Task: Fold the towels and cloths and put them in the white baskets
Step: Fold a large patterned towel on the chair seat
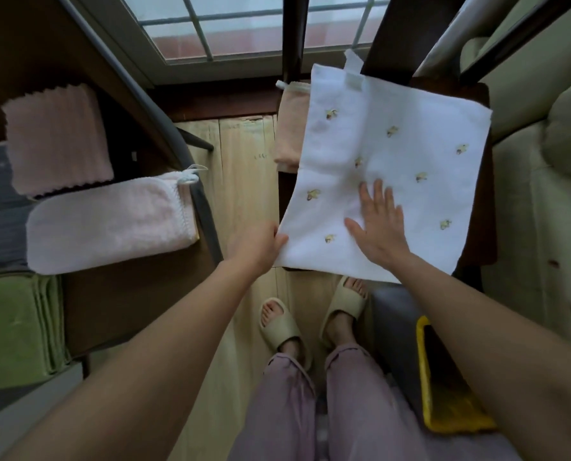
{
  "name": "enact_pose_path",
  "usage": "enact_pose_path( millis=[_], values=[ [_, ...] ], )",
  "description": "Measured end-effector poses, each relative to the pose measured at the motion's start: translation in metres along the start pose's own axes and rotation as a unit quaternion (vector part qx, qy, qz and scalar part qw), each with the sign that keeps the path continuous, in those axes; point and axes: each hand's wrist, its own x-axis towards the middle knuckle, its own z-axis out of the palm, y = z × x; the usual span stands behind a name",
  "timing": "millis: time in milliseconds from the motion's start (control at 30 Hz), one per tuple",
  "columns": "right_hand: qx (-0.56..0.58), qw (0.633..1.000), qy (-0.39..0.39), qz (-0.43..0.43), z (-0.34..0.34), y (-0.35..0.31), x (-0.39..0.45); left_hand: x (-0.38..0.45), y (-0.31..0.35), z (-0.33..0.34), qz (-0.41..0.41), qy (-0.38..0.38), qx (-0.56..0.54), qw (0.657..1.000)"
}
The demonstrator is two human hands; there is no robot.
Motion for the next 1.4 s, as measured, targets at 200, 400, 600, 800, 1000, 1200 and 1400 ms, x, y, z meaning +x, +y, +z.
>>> enact_pose_path(
  millis=[200, 400, 600, 800, 1000, 1200, 1400],
  values=[
    [0.196, 0.969, 0.145, 0.048, -0.032, 0.0, -0.024, -0.017, 0.014, -0.001, 0.088, 0.132, -0.026, 0.987],
    [0.233, 0.929, 0.256, 0.128, -0.07, 0.057, -0.031, 0.017, 0.114, -0.009, 0.265, 0.084, 0.063, 0.958],
    [0.269, 0.911, 0.276, 0.15, -0.092, 0.105, 0.004, 0.073, 0.187, 0.015, 0.307, 0.034, 0.173, 0.935],
    [0.346, 0.88, 0.254, 0.203, -0.1, 0.122, 0.041, 0.109, 0.211, 0.035, 0.235, -0.028, 0.226, 0.945],
    [0.473, 0.833, 0.167, 0.236, -0.103, 0.125, 0.055, 0.112, 0.212, 0.038, 0.236, -0.041, 0.247, 0.939],
    [0.38, 0.876, 0.241, 0.176, -0.113, 0.132, 0.05, 0.113, 0.212, 0.038, 0.241, -0.027, 0.267, 0.933],
    [0.419, 0.883, 0.097, 0.187, -0.071, 0.133, -0.018, 0.106, 0.209, 0.04, 0.249, -0.001, 0.291, 0.924]
  ],
)
